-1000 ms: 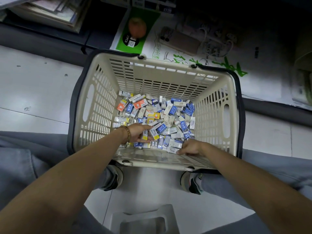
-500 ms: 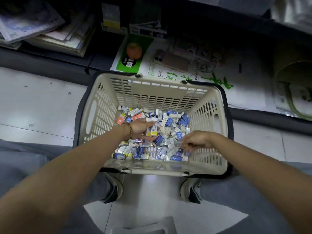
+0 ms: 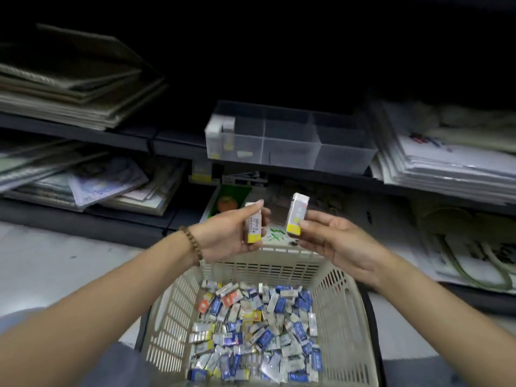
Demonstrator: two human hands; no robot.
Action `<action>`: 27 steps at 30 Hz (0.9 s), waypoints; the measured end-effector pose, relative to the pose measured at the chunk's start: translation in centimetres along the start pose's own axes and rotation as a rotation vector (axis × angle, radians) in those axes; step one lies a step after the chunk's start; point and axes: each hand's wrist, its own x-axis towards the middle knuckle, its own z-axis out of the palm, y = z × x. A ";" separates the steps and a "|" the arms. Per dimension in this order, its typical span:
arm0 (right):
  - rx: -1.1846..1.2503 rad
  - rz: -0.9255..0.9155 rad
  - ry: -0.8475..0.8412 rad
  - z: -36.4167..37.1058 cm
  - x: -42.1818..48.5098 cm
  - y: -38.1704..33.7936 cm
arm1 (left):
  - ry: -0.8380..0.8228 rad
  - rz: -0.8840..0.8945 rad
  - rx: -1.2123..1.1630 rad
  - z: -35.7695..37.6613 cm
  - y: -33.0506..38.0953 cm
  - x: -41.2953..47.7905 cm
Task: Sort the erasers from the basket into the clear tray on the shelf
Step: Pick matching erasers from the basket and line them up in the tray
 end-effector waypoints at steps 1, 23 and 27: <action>-0.013 -0.024 0.001 0.8 -0.1 0.0 | -0.022 0.018 -0.008 0.5 0.4 -0.1; -0.174 -0.072 -0.075 3.3 2.8 -2.1 | -0.047 0.162 0.295 -0.8 1.9 0.1; -0.080 0.024 -0.191 3.5 3.0 -1.8 | -0.143 0.082 0.297 -0.6 1.6 0.2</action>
